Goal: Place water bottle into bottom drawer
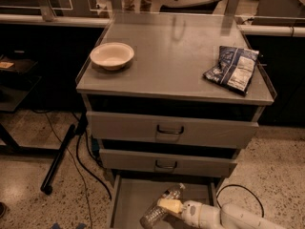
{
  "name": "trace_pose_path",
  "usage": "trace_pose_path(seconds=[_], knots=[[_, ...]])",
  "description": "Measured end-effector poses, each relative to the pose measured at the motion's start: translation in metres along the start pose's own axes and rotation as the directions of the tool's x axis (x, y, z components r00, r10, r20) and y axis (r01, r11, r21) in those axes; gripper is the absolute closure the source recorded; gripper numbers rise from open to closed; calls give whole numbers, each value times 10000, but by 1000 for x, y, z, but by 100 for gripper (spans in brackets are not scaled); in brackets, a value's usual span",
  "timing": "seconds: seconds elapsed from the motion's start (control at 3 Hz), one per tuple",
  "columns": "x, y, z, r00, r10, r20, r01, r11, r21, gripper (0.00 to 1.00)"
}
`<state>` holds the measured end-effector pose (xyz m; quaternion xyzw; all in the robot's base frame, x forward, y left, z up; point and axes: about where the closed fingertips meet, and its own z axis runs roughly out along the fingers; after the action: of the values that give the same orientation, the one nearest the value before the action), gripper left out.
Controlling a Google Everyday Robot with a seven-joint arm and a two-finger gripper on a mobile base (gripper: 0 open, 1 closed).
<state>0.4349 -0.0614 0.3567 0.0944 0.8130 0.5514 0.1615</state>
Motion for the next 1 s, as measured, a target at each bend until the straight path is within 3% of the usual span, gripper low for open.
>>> trace_pose_path(seconds=[0.33, 0.67, 1.0], knots=[[0, 0, 0, 10000, 2, 1, -2, 10000, 0, 100], [-7, -17, 17, 9993, 354, 120, -354, 9994, 52, 100], [-28, -61, 54, 9910, 1239, 508, -1243, 9922, 50, 100]])
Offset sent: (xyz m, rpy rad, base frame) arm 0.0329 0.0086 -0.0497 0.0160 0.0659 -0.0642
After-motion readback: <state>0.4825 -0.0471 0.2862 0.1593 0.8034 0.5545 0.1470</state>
